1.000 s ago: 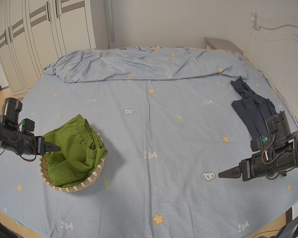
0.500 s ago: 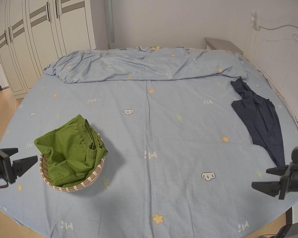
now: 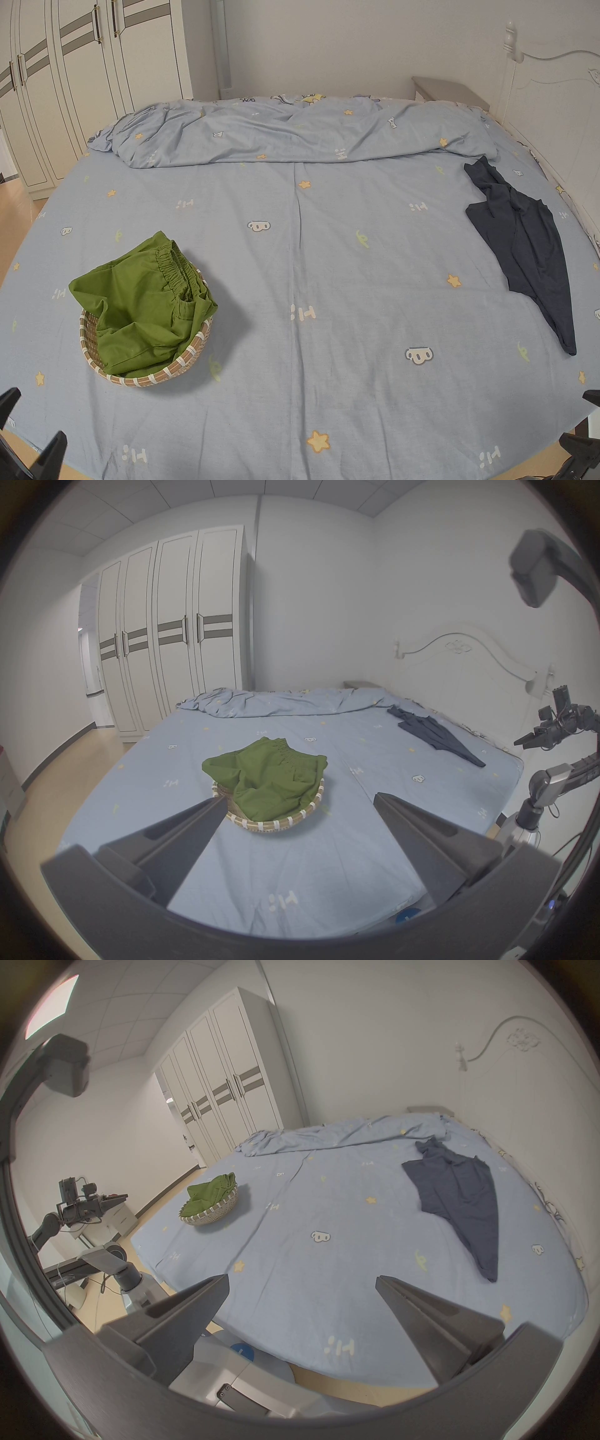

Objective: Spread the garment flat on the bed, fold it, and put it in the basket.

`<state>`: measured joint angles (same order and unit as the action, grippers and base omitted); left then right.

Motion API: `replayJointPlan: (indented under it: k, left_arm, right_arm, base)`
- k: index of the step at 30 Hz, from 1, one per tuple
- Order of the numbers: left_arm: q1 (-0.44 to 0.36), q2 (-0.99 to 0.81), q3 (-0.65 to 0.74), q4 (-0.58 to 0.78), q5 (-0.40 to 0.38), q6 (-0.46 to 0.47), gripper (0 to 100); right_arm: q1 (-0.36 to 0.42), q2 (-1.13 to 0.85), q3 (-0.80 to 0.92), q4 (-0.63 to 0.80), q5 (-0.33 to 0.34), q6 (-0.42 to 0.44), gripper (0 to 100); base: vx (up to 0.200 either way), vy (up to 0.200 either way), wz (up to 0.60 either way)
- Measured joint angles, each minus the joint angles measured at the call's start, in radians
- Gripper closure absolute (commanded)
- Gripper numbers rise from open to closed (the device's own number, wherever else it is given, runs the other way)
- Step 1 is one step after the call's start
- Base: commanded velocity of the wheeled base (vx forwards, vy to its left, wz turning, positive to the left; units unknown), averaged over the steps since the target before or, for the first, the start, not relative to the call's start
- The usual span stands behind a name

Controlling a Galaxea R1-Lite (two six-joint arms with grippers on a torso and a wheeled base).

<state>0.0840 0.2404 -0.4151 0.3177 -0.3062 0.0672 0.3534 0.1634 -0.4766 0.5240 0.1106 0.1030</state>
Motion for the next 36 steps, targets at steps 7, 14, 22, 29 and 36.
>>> replayJointPlan:
  k: [7,14,22,29,36]
  left_arm:
    - [-0.091,-0.139,0.137,-0.001,0.026,-0.028,0]
    - [-0.089,-0.206,0.257,-0.073,0.170,-0.129,0]
    - [-0.084,-0.226,0.296,-0.132,0.368,-0.097,0]
    - [-0.083,-0.229,0.335,-0.210,0.400,-0.081,0]
    - [-0.083,-0.229,0.371,-0.262,0.356,-0.079,0]
  right_arm:
    - [-0.033,-0.114,0.036,0.054,-0.025,-0.010,0]
    - [-0.051,-0.143,0.078,0.065,-0.118,-0.072,0]
    - [-0.096,-0.114,0.129,0.060,-0.236,-0.107,0]
    - [-0.219,0.014,0.155,0.004,-0.243,-0.150,0]
    - [-0.289,0.011,0.269,-0.268,-0.221,-0.161,0]
  base:
    - [0.000,0.000,0.00]
    - [0.000,0.000,0.00]
    - [0.000,0.000,0.00]
    - [0.000,0.000,0.00]
    - [0.000,0.000,0.00]
